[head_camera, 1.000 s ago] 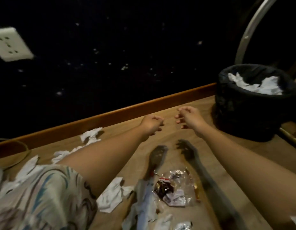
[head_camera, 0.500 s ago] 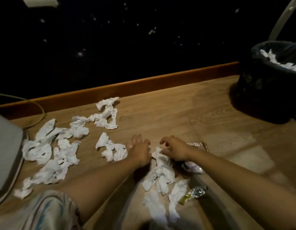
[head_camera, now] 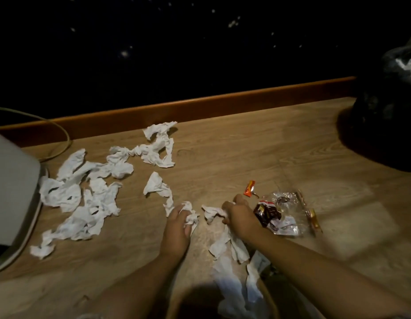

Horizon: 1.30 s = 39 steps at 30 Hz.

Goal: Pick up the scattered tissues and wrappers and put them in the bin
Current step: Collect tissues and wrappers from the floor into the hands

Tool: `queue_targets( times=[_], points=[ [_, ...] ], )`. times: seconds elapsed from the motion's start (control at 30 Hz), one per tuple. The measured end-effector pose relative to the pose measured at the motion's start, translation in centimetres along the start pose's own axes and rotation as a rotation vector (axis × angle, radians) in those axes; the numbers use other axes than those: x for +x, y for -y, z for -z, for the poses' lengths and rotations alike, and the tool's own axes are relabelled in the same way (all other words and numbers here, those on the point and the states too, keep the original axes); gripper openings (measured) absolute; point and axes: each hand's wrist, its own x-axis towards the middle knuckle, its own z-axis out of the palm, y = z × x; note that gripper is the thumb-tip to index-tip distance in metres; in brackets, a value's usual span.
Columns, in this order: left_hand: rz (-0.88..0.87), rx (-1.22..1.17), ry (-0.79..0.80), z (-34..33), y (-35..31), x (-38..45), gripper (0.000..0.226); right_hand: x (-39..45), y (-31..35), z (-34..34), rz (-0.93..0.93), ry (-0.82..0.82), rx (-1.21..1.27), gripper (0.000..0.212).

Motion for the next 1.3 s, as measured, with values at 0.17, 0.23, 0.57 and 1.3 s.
queue_targets(
  times=[0.17,0.23,0.57,1.3],
  points=[
    [0.207,-0.304,-0.235,-0.6,-2.2,1.6,0.038,2.0,-0.3,1.2,-0.114,-0.209,0.327,0.014],
    [0.298,-0.402,-0.227,-0.5,-3.5,3.2,0.040,2.4,-0.5,2.5,-0.168,-0.316,0.488,0.010],
    [0.304,-0.706,-0.274,0.6,-8.4,6.9,0.035,1.6,-2.6,5.2,-0.108,-0.619,0.887,0.022],
    [-0.501,-0.093,0.392,-6.6,-5.3,1.8,0.032,-2.0,-8.2,5.7,-0.352,-0.782,1.075,0.023]
  ],
)
